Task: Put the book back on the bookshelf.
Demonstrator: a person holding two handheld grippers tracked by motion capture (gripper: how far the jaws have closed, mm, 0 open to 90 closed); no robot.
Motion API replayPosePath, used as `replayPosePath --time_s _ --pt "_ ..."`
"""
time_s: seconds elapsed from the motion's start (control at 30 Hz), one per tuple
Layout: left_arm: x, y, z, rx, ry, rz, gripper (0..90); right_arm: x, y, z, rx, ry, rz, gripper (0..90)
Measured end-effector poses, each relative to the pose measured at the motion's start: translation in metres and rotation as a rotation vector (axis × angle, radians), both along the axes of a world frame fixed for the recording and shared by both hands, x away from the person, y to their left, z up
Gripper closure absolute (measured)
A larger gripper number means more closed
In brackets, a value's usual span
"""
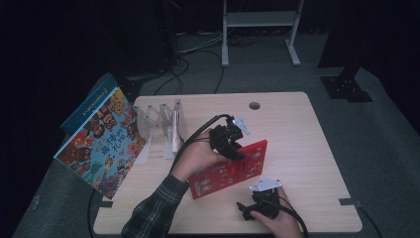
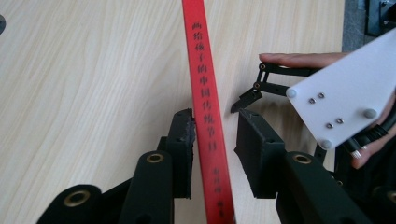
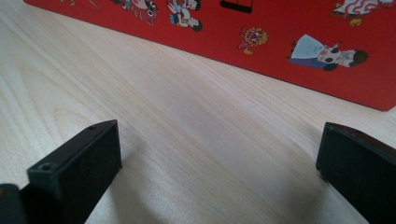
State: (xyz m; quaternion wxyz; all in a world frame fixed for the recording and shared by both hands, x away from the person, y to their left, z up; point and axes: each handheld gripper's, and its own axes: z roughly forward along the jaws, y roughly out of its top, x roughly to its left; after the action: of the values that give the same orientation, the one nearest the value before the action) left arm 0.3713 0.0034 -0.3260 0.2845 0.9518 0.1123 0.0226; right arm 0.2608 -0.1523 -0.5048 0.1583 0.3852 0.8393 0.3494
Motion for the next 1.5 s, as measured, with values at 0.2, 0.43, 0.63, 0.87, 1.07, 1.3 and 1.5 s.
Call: replayPosePath --time_s 0.2,0.43,0.63,0.87,1.07,1.3,1.5 --pt "0.002 -0.011 -0.001 0.048 -0.015 0.007 66.7 0.0 0.0 0.0 0.001 -0.002 -0.001 0.0" --pt "0.002 -0.015 -0.004 0.075 -0.01 -0.003 75.4 0.0 0.0 0.0 0.003 -0.002 -0.001 0.0" --pt "0.001 -0.014 -0.003 0.083 0.021 0.021 78.7 0.0 0.0 0.0 0.001 0.0 -0.001 0.0" --pt "0.0 -0.003 0.002 0.058 0.004 0.063 79.0 0.0 0.0 0.0 0.001 0.0 0.001 0.0" --pt "-0.005 0.016 0.011 0.001 -0.024 0.09 79.0 0.0 0.0 0.0 0.002 -0.001 -0.001 0.0" --pt "-0.015 0.05 0.025 -0.133 -0.074 0.15 79.0 0.0 0.0 0.0 -0.001 -0.003 -0.002 0.0" --pt "-0.028 0.085 0.034 -0.23 -0.122 0.208 79.1 0.0 0.0 0.0 0.001 -0.002 -0.002 0.0"
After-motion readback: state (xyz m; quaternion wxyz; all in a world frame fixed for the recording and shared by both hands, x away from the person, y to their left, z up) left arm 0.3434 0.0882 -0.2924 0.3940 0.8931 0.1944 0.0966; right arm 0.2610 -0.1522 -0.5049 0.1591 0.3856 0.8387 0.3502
